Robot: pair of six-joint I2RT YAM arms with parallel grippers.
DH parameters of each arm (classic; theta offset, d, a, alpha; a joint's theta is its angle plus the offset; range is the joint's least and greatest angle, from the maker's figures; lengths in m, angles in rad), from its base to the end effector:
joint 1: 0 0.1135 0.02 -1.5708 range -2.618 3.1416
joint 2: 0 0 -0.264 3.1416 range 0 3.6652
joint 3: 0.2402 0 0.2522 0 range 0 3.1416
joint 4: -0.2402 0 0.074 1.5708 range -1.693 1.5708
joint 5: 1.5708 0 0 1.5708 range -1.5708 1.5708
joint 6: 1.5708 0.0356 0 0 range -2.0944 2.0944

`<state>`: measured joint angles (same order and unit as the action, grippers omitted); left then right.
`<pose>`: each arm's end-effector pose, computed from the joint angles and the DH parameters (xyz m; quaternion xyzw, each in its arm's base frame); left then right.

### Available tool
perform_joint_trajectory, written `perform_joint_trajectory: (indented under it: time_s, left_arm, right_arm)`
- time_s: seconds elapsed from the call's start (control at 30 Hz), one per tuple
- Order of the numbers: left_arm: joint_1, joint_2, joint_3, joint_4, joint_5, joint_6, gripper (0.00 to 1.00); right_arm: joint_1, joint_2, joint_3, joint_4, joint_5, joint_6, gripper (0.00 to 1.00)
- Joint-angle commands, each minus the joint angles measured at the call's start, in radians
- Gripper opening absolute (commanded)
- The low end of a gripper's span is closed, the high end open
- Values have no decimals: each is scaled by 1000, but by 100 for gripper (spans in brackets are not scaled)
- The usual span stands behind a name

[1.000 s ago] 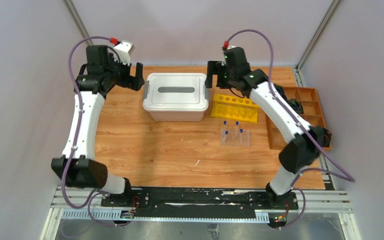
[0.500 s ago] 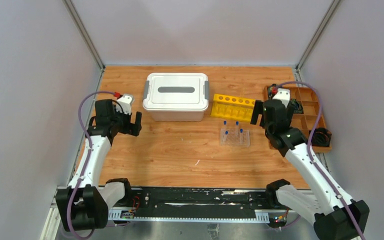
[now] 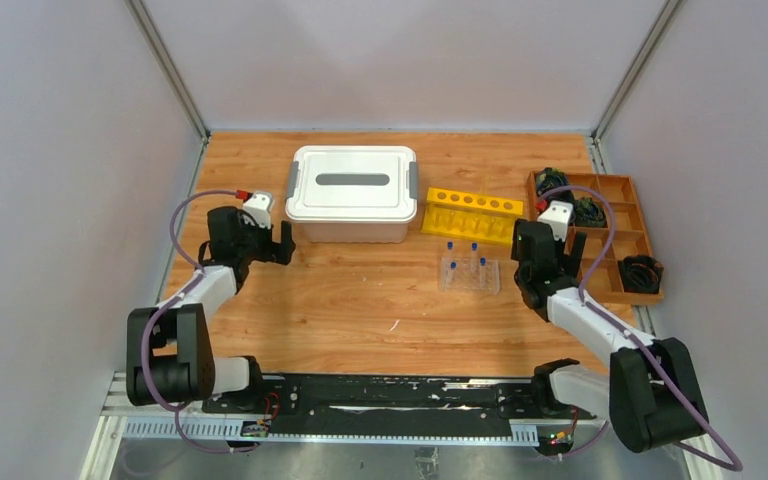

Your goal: Organize the chemistry lab equipment

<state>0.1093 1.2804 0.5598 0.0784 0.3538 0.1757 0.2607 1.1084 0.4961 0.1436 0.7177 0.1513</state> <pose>0.2539 0.0155 0.1856 0.1080 0.8771 -0.0932 0.4587 0.2255 0.0359 0.2125 0.1400 0.8066 -0.1926 0.5411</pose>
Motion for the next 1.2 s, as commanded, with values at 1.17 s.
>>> perform_joint_trajectory:
  time_s: [1.17]
  left_arm:
    - [-59, 99, -383, 1050, -151, -132, 100]
  right_arm:
    - [-147, 294, -271, 880, -319, -234, 100]
